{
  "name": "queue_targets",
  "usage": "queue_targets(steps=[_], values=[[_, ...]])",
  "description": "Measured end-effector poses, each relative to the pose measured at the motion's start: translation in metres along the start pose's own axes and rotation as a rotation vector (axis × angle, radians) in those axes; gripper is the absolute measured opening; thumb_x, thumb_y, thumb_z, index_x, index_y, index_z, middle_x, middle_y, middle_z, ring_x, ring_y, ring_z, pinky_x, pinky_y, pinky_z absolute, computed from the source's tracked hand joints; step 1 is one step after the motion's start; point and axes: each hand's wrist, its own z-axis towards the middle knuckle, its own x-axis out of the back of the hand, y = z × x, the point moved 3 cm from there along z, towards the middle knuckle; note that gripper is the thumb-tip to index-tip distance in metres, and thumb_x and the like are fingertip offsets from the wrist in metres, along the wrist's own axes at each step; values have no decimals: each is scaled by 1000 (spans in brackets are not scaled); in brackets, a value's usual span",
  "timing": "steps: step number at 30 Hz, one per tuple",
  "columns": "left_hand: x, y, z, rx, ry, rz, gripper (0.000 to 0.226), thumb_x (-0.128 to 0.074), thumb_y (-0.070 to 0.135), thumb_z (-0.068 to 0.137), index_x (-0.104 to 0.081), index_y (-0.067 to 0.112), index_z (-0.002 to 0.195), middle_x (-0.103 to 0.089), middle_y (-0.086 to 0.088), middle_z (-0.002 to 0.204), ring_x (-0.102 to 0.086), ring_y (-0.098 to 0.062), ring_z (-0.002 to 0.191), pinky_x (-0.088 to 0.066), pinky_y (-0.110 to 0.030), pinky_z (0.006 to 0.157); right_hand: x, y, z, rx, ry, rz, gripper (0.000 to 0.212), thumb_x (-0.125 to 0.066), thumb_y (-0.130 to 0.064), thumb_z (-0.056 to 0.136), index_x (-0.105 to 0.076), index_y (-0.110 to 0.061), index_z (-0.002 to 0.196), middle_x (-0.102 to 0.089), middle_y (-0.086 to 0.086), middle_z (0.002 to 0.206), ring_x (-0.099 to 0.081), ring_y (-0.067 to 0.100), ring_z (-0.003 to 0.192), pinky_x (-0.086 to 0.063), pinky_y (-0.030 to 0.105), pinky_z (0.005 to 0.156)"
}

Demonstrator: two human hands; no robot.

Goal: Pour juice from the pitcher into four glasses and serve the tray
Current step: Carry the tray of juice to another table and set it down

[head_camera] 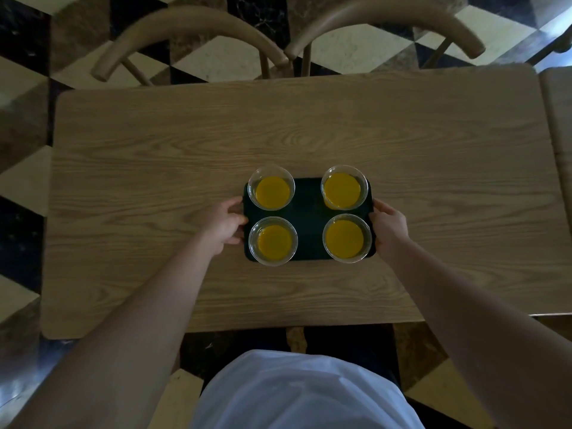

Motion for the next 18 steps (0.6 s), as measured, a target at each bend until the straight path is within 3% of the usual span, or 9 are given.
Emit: queue_targets(steps=[5, 10, 13, 18], values=[[-4, -7, 1, 10, 12, -31, 66, -61, -2, 93, -45, 31, 147, -53, -11, 144, -60, -26, 106, -55, -38, 66, -1, 3, 4, -3, -3, -18, 50, -44, 0, 101, -64, -25, 140, -73, 4, 119, -75, 23, 96, -63, 45, 86], [-6, -10, 4, 13, 21, -35, 66, -59, -3, 94, -44, 33, 148, -55, -8, 142, -59, -14, 87, -53, -35, 63, 0, 7, 6, 15, -8, -14, 50, -46, 1, 99, -69, -27, 133, -77, 0, 108, -78, 17, 82, -64, 36, 72], [-6, -11, 4, 8, 18, -27, 66, -58, -3, 95, -44, 33, 148, -54, -9, 143, -59, -20, 96, -53, -36, 65, 2, 8, 5, 20, -33, -3, 48, -46, 1, 100, -69, -26, 132, -76, -1, 106, -78, 12, 73, -62, 32, 62], [-7, -8, -3, 9, 21, 41, 59, -57, 4, 97, -43, 29, 148, -55, -5, 126, -54, -11, 82, -51, -34, 62, 4, 0, -3, 86, -6, -229, 38, -50, -7, 98, -73, -21, 125, -77, -1, 100, -75, 17, 81, -56, 28, 61]])
